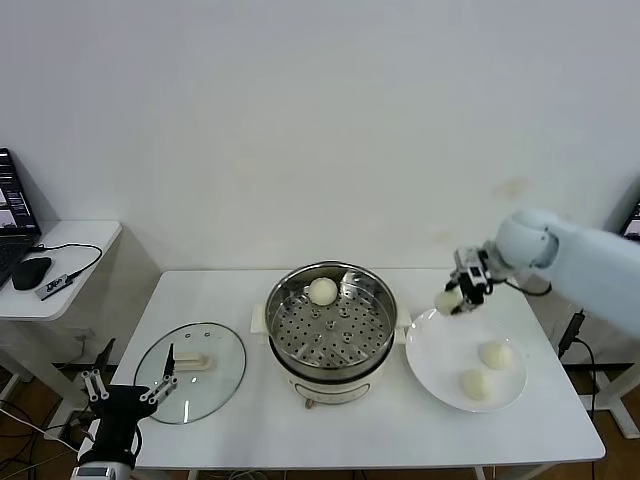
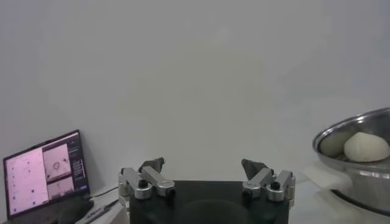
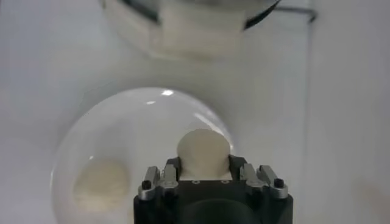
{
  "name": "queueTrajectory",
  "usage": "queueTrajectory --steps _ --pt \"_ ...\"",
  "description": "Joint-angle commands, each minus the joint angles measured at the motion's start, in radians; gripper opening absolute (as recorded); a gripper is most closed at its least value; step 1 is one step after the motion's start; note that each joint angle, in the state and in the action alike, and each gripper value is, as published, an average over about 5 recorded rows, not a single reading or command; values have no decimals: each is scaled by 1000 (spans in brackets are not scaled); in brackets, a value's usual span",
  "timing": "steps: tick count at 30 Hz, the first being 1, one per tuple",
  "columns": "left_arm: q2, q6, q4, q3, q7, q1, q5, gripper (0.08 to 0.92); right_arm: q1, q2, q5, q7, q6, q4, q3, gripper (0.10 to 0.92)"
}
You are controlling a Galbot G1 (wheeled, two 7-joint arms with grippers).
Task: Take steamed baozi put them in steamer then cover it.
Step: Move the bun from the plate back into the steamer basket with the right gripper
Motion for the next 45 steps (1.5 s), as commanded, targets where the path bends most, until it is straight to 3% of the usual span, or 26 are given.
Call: queueTrajectory --steps 1,14,29,45 --pt "0 0 -11 5 2 5 0 823 321 88 199 10 -47 70 -131 509" --pt "-16 1 -16 14 6 -6 4 823 164 387 419 188 -242 128 -107 511" --pt "-31 -1 -15 -2 9 -16 0 823 -51 629 416 299 -312 -48 -76 516" --pt "-29 -2 -3 -2 9 -27 -2 823 -91 688 327 301 -315 -169 -79 525"
